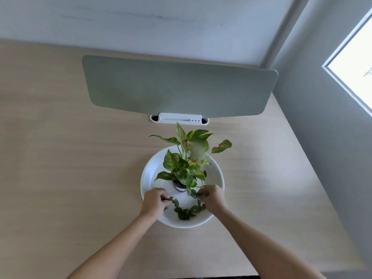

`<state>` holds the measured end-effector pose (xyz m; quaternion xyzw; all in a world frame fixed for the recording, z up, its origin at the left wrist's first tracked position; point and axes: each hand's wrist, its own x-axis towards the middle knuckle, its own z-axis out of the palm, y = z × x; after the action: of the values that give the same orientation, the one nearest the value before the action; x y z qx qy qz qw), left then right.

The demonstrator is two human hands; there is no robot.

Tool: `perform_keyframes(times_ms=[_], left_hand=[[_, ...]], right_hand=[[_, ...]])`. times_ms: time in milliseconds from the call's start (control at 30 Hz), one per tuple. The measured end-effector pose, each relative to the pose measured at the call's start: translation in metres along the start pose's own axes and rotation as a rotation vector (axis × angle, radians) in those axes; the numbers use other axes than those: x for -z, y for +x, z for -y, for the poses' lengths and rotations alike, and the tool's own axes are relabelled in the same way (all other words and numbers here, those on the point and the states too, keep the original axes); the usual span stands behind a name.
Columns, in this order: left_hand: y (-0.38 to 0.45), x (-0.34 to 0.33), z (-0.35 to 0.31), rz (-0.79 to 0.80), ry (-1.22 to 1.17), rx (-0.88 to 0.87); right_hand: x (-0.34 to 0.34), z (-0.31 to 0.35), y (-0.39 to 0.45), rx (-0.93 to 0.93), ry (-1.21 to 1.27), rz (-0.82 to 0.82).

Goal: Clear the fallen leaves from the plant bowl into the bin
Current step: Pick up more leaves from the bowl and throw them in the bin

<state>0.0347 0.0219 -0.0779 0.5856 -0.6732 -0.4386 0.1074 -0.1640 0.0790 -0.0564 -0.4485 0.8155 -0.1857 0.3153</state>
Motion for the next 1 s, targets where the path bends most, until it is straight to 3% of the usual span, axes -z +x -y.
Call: perform_keyframes(times_ms=[133,267,467,633,833,1000], left_hand=[[-0.005,0.009,-0.008,0.080,-0.504,0.276],[-0.020,0.000,-0.025,0.195,-0.826,0.429],[-0.045,-0.046,-0.062,0.381,-0.908,0.441],[-0.088,-0.121,-0.117,0.503,-0.829,0.350],[-0.164,-0.234,-0.157,0.754,-0.709,0.381],[-0.209,-0.312,-0.153,0.895,-0.515,0.437]], right_hand=[[0.014,-0.008,-0.007,-0.259,0.406,-0.053],[0.030,-0.027,-0.029,-0.330,0.734,-0.070],[0.068,-0.074,-0.070,-0.308,1.030,-0.109],[0.110,-0.156,-0.130,-0.362,1.168,-0.196],[0.124,-0.279,-0.219,-0.523,1.220,-0.408],[0.106,-0.352,-0.267,-0.707,1.243,-0.499]])
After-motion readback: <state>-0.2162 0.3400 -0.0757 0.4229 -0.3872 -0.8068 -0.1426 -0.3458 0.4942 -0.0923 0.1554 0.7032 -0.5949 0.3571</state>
